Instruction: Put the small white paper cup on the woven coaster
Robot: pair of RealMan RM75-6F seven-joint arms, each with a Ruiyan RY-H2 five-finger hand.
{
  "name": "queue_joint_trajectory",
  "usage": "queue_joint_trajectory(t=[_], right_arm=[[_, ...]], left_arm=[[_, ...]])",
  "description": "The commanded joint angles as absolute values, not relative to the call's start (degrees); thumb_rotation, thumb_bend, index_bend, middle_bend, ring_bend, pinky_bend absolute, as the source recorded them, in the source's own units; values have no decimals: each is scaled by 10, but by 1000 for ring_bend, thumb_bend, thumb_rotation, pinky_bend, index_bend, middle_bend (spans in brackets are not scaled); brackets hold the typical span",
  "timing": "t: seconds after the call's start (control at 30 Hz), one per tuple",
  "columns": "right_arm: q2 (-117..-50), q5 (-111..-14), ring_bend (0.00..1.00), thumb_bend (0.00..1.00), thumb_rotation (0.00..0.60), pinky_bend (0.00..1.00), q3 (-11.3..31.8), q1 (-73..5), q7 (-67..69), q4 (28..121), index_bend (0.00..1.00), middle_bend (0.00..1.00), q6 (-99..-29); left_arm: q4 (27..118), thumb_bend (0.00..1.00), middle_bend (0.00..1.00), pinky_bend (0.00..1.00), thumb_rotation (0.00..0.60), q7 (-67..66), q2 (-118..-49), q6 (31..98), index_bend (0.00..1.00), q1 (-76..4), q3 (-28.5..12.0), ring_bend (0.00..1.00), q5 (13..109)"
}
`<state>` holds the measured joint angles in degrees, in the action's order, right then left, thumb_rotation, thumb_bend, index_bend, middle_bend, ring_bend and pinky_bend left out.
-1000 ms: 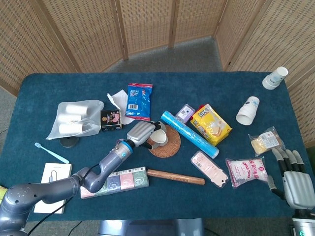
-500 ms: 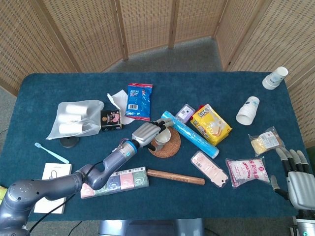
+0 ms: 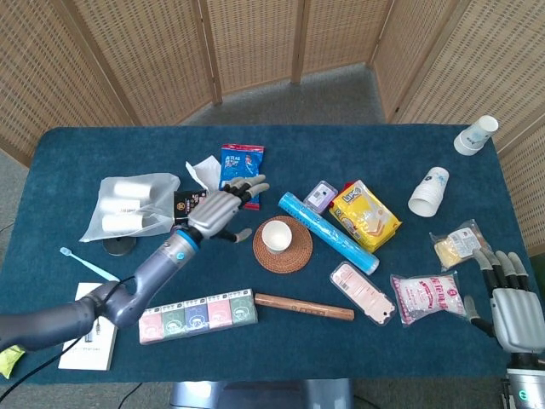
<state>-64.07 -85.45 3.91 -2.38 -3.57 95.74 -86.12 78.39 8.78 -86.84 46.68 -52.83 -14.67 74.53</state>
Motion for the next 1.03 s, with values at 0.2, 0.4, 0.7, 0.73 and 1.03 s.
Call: queue_joint_trajectory(t=[0.2, 0.4, 0.7, 0.73, 1.03], right_arm=[[-649, -852, 0, 479, 600, 0, 52, -47, -62, 961, 0, 0, -840], [-656, -849, 0, 479, 600, 0, 54, -54, -73, 963, 0, 0, -837], [-661, -846, 0, 481, 600, 0, 61, -60, -94, 963, 0, 0, -841], [-663, -844, 0, 480, 600, 0, 62, -61, -98, 963, 0, 0, -840], [-674, -838, 0, 478, 600, 0, 67, -70, -128, 966, 0, 0, -838]], left_arm=[[977, 387, 0, 0, 600, 90, -647, 608, 0, -367, -86, 0, 774], [1010, 387, 0, 0, 600, 76, -567, 697, 0, -251, -7, 0, 803], [984, 387, 0, 0, 600, 95, -533, 785, 0, -131, 49, 0, 798], [981, 387, 0, 0, 600, 98, -531, 792, 0, -122, 51, 0, 800], [967, 387, 0, 0, 600, 105, -535, 789, 0, -107, 45, 0, 813]])
